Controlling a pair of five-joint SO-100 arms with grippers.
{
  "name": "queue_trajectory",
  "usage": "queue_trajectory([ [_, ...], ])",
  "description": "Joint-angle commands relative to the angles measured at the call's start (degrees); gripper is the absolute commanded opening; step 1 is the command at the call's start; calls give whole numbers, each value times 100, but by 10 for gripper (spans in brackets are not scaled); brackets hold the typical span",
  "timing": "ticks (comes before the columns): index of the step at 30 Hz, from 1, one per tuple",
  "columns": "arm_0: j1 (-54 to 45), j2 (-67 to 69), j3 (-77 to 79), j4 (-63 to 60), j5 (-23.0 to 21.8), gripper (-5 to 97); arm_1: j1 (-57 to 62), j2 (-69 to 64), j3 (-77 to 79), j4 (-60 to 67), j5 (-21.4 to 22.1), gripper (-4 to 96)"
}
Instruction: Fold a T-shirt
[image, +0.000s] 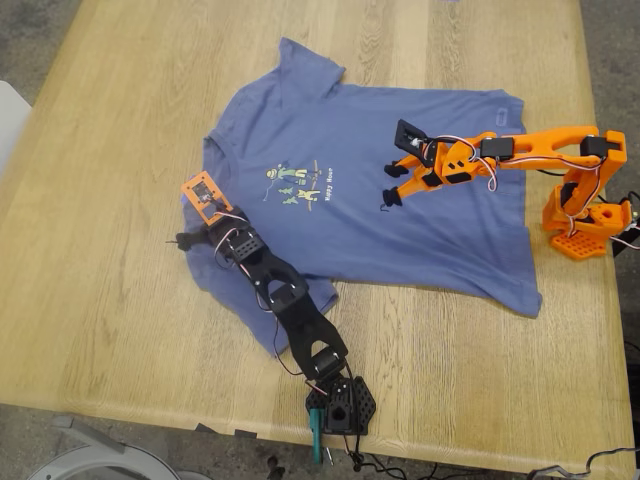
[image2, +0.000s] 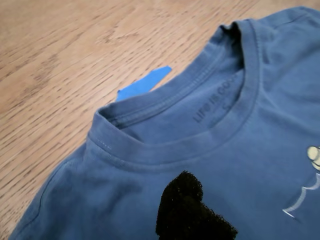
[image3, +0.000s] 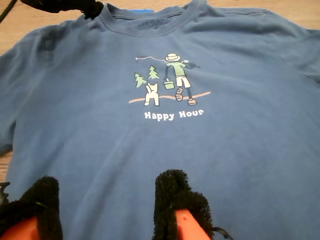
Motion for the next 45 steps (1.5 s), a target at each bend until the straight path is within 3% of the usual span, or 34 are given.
queue_trajectory([
  [1,-105,-229,-1424,-141,44,568,53,0,9,-202,18,277],
  [6,-167,-1600,-3437,492,62,573,9,-53,334,-448,18,275],
  [12,-149,-4500,-8183,2698,35,575,-26,105,879,-554,62,277],
  [15,-229,-5616,-9650,3393,70,575,18,141,1107,-615,88,282],
  [22,-149,-6056,-9642,3437,-35,463,105,-70,1380,-976,141,288],
  [29,-62,-6293,-9642,4298,35,161,44,-492,1301,-1327,185,280],
  [35,26,-6328,-9642,4474,53,1,-35,-905,1090,-1424,237,297],
  [45,237,-6187,-9659,4509,53,-1,-220,-1670,387,-1547,316,311],
])
